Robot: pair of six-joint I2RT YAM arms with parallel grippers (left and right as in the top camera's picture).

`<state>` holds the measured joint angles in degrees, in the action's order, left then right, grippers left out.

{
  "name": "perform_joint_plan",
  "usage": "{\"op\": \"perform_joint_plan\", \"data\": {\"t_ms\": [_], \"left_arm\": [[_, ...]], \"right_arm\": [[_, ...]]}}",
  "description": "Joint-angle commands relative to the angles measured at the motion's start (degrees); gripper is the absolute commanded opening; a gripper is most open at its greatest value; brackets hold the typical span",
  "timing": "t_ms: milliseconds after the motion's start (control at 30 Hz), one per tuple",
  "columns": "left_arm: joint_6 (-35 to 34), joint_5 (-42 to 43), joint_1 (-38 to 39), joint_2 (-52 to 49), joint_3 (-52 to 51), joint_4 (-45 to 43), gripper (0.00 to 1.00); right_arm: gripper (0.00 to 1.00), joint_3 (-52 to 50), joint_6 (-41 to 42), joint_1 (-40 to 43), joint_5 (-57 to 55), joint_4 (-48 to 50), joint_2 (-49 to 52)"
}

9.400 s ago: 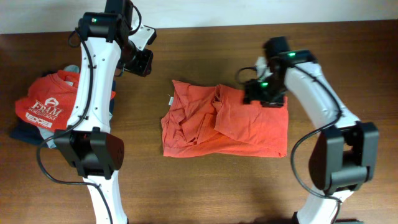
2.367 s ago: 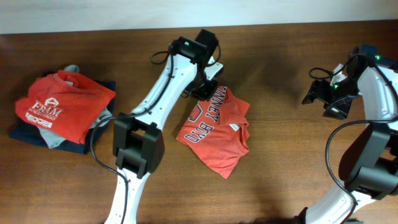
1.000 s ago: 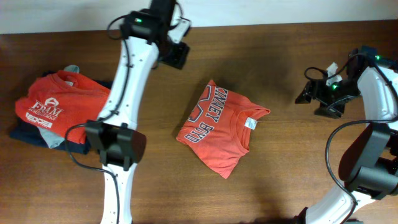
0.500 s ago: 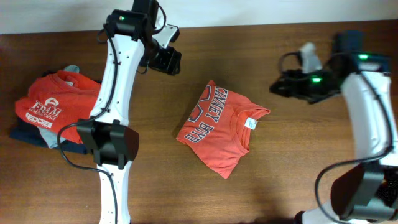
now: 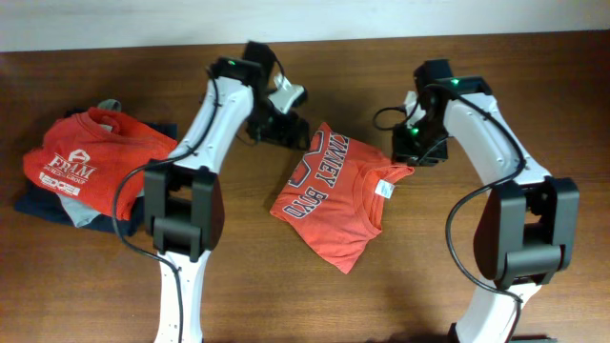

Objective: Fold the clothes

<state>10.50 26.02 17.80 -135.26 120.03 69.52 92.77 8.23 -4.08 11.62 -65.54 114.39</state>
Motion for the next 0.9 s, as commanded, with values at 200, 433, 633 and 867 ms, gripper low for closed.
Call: {"op": "perform_joint_plan", "data": {"t_ms": [200, 433, 633, 867], "left_arm": [[-1.97, 2.54, 3.3, 0.9, -14.27, -8.17, 0.85], [-2.05, 15.13, 3.69, 0.87, -19.23, -12.22, 0.82], [-1.81, 18.14, 3.85, 0.87, -19.5, -12.52, 0.43], [-1.6, 20.41, 3.74, 0.94, -19.39, -12.9, 0.0]], "right_arm": [[0.4, 0.02, -3.21, 0.31, 0.2, 0.02, -0.44], [0.4, 0.02, -3.34, 0.31, 0.17, 0.46, -0.44], [0.4, 0.02, -3.32, 0.31, 0.17, 0.55, -0.44], [0.4, 0.02, -3.32, 0.31, 0.17, 0.37, -0.44]]}}
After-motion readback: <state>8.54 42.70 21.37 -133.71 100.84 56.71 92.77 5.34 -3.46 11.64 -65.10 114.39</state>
